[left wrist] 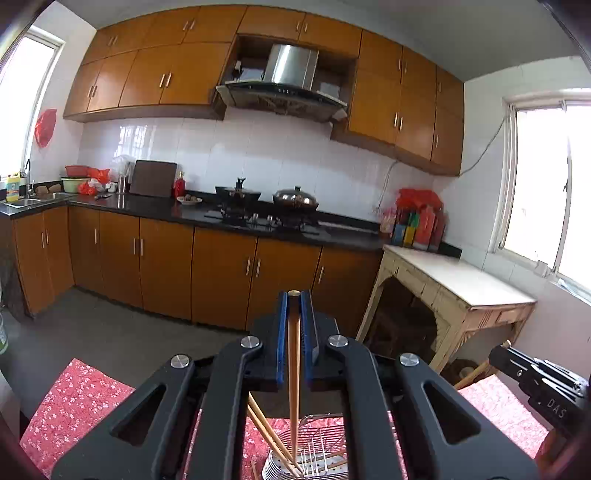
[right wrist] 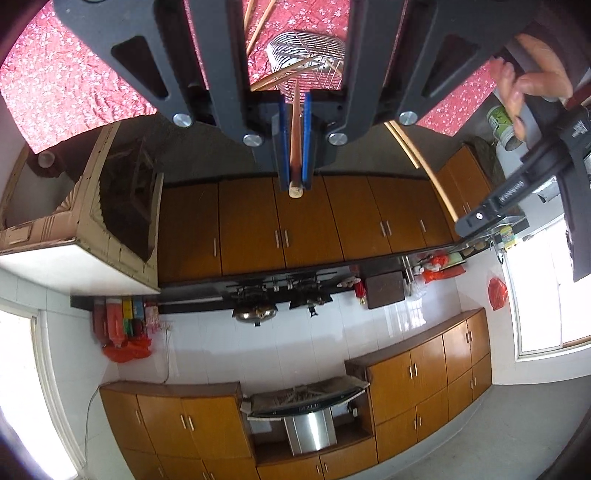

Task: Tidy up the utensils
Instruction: 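Carry both chopsticks over the wire rack and lower them into it, then open both tools to release the chopsticks into the wire rack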

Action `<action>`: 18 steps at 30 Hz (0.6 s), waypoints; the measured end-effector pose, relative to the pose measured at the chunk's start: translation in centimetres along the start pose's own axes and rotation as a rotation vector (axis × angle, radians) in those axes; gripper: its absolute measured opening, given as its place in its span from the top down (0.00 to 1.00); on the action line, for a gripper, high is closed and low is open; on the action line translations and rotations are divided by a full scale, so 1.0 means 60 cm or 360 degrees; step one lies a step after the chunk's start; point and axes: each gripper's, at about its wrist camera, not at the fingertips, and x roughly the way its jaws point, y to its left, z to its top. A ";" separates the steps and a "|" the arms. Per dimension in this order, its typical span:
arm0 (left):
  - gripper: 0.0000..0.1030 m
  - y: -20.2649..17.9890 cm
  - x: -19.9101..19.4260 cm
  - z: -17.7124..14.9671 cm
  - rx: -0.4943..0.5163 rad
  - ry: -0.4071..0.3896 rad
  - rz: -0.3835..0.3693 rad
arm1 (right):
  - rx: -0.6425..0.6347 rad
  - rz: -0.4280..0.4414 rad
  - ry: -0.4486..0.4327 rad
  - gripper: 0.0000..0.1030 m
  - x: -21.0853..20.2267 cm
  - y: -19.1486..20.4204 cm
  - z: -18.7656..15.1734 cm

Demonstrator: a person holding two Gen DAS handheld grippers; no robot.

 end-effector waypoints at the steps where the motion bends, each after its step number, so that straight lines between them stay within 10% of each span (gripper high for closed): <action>1: 0.93 -0.001 0.006 -0.003 0.0008 0.0014 0.0004 | 0.0002 -0.0002 0.0014 0.93 0.009 -0.001 -0.002; 7: 0.92 0.012 0.024 -0.015 -0.0018 0.0102 0.0035 | 0.0038 -0.0040 0.0074 0.91 0.047 -0.013 -0.017; 11: 0.60 0.026 0.002 -0.013 -0.0012 0.0078 0.0077 | 0.0065 -0.0119 0.0015 0.68 0.024 -0.035 -0.029; 18: 0.55 0.068 -0.073 -0.030 0.0012 0.0065 0.0135 | 0.0161 -0.0299 -0.0034 0.67 -0.050 -0.114 -0.075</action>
